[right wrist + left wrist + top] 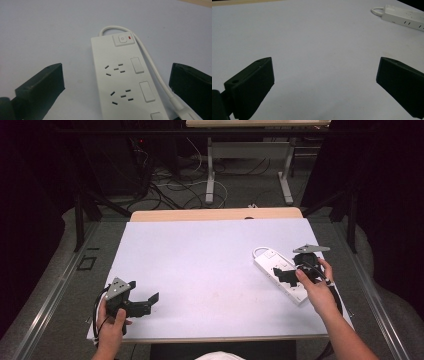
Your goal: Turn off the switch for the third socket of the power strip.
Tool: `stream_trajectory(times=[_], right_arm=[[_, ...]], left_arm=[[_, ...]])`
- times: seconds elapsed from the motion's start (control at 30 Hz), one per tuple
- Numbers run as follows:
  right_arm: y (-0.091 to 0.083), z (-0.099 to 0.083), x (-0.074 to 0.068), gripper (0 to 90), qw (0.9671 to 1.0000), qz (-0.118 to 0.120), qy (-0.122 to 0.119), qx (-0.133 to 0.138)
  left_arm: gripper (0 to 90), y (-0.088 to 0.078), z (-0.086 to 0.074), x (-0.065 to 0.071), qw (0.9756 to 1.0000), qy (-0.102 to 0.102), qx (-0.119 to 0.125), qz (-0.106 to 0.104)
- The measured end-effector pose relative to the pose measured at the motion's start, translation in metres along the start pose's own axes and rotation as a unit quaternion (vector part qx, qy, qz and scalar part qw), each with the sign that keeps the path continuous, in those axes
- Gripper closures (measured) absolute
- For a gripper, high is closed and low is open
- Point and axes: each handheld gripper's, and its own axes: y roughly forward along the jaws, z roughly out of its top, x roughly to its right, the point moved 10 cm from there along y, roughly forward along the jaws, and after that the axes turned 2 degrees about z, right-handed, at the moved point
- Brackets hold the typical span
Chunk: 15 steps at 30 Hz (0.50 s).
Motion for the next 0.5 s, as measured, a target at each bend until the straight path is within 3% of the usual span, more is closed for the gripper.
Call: stream_trajectory(times=[0.5], right_arm=[[-0.019, 0.004, -0.041, 0.0, 0.998, 0.035, -0.03, 0.044]], left_arm=[[1.4, 0.0, 0.0, 0.0, 1.0, 0.0, 0.0, 0.001]])
